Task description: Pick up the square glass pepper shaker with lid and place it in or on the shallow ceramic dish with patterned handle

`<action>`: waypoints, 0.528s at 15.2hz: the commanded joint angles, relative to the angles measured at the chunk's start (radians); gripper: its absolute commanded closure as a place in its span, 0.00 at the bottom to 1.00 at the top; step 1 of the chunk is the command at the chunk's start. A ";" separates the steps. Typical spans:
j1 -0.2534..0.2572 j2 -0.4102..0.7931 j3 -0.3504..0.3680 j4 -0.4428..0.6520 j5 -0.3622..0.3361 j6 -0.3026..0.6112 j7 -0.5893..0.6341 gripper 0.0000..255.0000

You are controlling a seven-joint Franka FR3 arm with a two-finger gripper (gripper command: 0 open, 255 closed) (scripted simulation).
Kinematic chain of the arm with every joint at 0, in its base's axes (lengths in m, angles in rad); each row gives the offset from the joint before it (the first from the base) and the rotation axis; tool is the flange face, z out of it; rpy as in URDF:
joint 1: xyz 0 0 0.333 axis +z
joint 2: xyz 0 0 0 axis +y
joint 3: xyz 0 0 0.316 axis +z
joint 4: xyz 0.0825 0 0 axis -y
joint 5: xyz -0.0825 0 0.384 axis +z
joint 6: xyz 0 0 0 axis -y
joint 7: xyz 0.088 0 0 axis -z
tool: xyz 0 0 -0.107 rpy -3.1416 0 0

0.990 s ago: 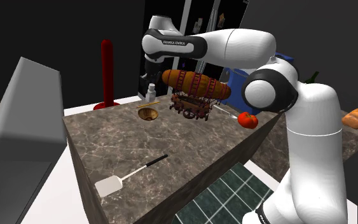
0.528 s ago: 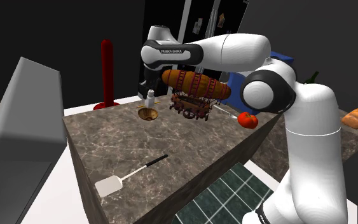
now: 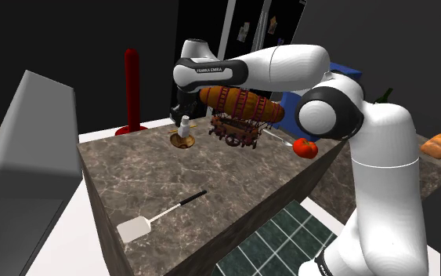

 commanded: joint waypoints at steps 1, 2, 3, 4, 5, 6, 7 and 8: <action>0.000 0.000 0.000 -0.001 0.000 0.001 0.000 1.00; 0.000 0.000 0.000 -0.001 0.000 0.001 0.000 1.00; 0.000 0.000 0.000 -0.001 0.000 0.001 0.000 1.00; 0.000 0.000 0.000 -0.001 0.000 0.001 0.000 0.00; 0.000 0.000 0.000 -0.001 0.000 0.001 0.000 0.00; 0.000 0.000 0.000 -0.001 0.000 0.001 0.000 0.00; 0.000 0.000 0.000 -0.001 0.000 0.001 0.000 0.00; 0.000 0.000 0.000 -0.001 0.000 0.001 0.000 0.00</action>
